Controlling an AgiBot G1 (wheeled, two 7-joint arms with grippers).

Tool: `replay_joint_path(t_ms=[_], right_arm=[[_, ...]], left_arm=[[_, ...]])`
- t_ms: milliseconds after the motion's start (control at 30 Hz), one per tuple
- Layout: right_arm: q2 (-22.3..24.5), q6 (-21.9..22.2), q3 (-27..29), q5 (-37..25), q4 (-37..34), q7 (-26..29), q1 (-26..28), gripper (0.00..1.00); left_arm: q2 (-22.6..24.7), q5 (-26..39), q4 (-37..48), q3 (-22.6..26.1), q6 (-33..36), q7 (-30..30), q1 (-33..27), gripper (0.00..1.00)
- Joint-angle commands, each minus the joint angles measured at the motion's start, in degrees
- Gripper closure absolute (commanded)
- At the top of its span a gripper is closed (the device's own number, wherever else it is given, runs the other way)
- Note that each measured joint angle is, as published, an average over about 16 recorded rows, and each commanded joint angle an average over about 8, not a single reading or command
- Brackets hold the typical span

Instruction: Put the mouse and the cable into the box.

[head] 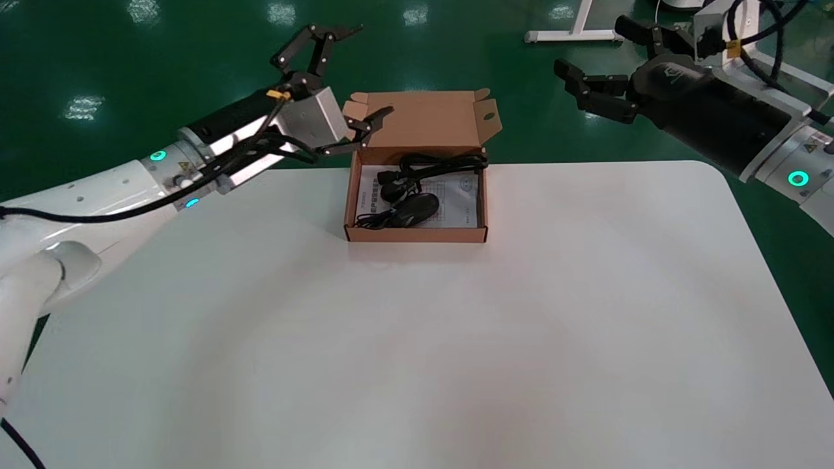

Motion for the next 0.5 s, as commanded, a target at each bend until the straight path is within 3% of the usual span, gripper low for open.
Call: replay_joint_path(t_ms=[33, 500], right_arm=[[1.1, -0.8, -0.1, 0.5, 2.7, 1.7, -1.2, 0.0], [8.3, -6.7, -0.7, 4.0, 21.1, 13.7, -9.3, 0.0]], left_arm=[[-1.4, -1.0, -1.2, 0.0, 1.7, -3.2, 0.7, 0.0], [-11.0, -7.9, -9.9, -0.4, 13.7, -25.6, 5.4, 0.0]])
